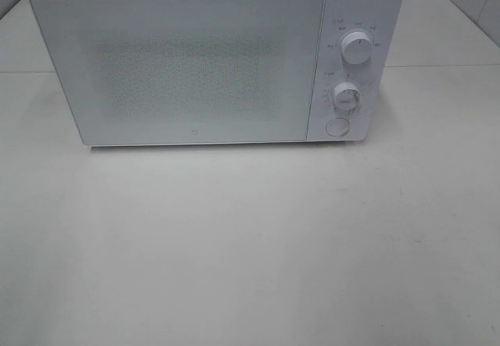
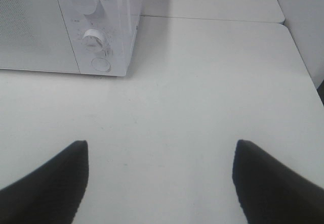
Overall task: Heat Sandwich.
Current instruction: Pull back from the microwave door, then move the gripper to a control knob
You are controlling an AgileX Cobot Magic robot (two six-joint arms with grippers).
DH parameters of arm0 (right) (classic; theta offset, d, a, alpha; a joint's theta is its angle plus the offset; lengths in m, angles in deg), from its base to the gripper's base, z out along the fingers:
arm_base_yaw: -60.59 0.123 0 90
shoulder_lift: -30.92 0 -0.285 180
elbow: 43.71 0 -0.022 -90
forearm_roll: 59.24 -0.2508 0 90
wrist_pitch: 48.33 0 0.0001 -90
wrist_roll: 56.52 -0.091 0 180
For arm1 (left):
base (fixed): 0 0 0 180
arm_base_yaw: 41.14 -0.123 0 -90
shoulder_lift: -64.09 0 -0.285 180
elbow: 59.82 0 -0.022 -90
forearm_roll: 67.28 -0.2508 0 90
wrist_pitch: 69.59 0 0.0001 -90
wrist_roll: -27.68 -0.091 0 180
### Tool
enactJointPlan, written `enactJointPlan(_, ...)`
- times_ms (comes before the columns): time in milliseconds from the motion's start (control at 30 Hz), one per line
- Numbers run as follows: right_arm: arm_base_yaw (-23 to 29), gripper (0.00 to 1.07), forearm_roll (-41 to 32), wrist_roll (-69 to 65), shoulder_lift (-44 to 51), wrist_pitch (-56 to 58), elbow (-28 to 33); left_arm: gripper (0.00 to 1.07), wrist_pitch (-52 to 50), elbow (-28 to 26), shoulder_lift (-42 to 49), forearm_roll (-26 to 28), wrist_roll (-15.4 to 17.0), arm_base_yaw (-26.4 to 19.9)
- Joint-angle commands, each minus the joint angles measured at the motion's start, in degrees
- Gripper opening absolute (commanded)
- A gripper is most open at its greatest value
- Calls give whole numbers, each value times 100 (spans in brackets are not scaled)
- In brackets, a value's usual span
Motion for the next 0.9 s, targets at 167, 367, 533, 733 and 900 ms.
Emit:
enactJointPlan(167, -46, 76, -17, -11, -590, -762, -23, 101, -11, 17, 160, 17, 0, -17)
enactJointPlan(367, -46, 76, -11, -11, -1163, -1404, -17, 101, -11, 17, 160, 17, 0, -17)
enactJointPlan(533, -46, 76, 11, -11, -1616, -1793, -17, 101, -11, 17, 160, 17, 0, -17)
enactJointPlan(733, -46, 76, 6, -11, -2429, -2659, -17, 101, -11, 17, 160, 17, 0, -17)
enactJointPlan(900, -46, 76, 11, -11, -2968, -3295, -17, 101, -11, 17, 160, 17, 0, -17)
